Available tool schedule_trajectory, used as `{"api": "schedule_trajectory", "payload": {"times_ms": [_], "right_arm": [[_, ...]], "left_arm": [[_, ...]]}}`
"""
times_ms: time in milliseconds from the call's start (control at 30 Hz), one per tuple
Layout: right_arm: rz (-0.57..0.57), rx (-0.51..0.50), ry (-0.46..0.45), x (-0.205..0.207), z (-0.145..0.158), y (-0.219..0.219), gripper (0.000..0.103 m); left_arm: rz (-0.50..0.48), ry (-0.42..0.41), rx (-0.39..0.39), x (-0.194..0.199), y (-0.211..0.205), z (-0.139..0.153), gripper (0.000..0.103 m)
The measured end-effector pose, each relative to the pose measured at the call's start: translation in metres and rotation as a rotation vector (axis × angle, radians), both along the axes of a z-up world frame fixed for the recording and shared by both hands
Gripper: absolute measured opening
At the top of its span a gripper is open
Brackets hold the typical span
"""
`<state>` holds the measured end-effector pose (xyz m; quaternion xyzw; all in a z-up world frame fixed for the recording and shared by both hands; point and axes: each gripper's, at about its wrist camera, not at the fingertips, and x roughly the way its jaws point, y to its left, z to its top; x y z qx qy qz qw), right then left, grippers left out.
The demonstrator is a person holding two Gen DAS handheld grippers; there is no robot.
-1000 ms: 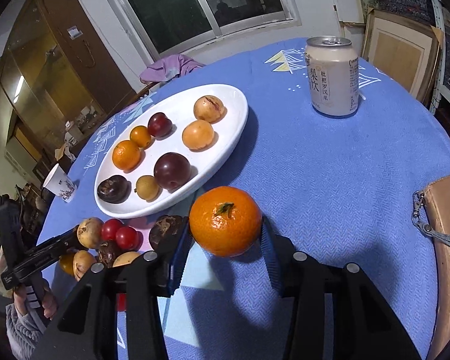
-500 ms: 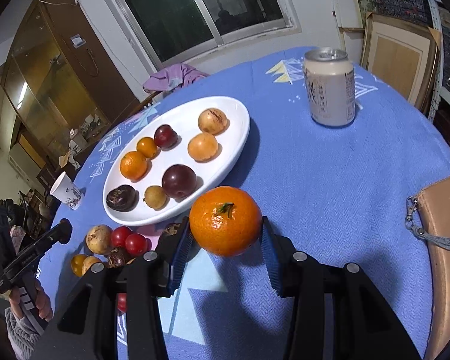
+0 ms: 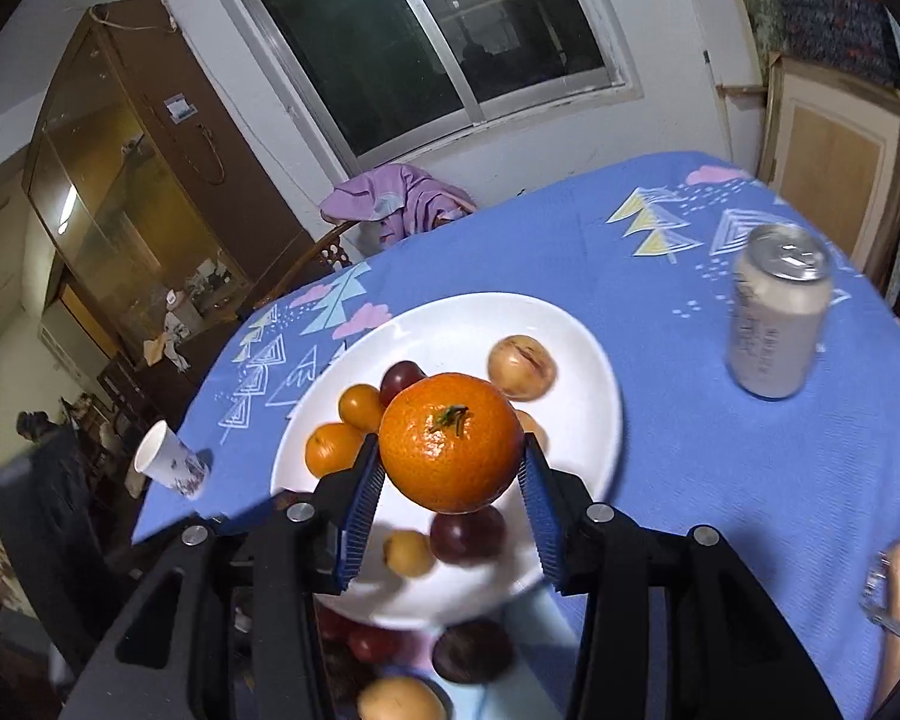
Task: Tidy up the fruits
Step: 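Lower the dark brown fruit and tangerine onto the white plate, opening both tools, then withdraw both tools and move them toward the remaining fruit cluster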
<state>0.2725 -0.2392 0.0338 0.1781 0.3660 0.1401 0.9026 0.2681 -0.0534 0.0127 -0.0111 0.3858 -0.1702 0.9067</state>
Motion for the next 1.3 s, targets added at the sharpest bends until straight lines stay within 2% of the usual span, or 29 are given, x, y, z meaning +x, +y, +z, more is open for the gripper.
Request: {"api": "schedule_trajectory", "payload": {"times_ms": [233,333,367,433,500,600,733,767,800,967,1067,1300], "right_arm": [[0.047,-0.033,0.029,0.037,-0.014,0.03,0.046],[0.057,-0.038,0.043,0.05,-0.025,0.04,0.046],[0.058,-0.041,0.05,0.053,-0.029,0.042,0.046],[0.066,-0.064,0.076,0.059,-0.038,0.047,0.046],[0.072,-0.081,0.064,0.059,-0.039,0.049,0.047],[0.076,-0.09,0.067,0.059,-0.038,0.051,0.047],[0.073,-0.076,0.055,0.057,-0.037,0.049,0.055],[0.063,-0.076,0.05,0.057,-0.035,0.047,0.061],[0.047,-0.078,0.037,0.055,-0.032,0.045,0.063],[0.022,-0.053,0.02,0.053,-0.024,0.032,0.063],[-0.003,-0.033,0.023,0.051,-0.021,0.025,0.071],[-0.048,-0.021,0.017,0.027,-0.003,0.017,0.076]], "left_arm": [[0.018,0.035,0.027,0.026,0.001,-0.026,0.042],[0.012,0.049,0.019,0.031,0.005,-0.027,0.043],[0.012,0.047,0.029,0.032,0.004,-0.027,0.045],[0.012,0.048,0.031,0.032,0.002,-0.027,0.065],[0.007,0.052,0.026,0.033,0.001,-0.027,0.073],[-0.001,0.043,0.049,0.03,-0.005,-0.027,0.075],[0.014,0.005,0.066,0.023,-0.006,-0.022,0.09],[0.016,-0.001,0.067,0.022,-0.005,-0.021,0.091],[0.019,-0.009,0.067,0.021,-0.005,-0.02,0.092],[0.038,-0.031,0.082,0.019,-0.004,-0.017,0.094],[0.069,-0.082,0.114,0.014,-0.003,-0.01,0.098],[0.111,-0.159,0.16,-0.016,0.003,0.011,0.098]]}}
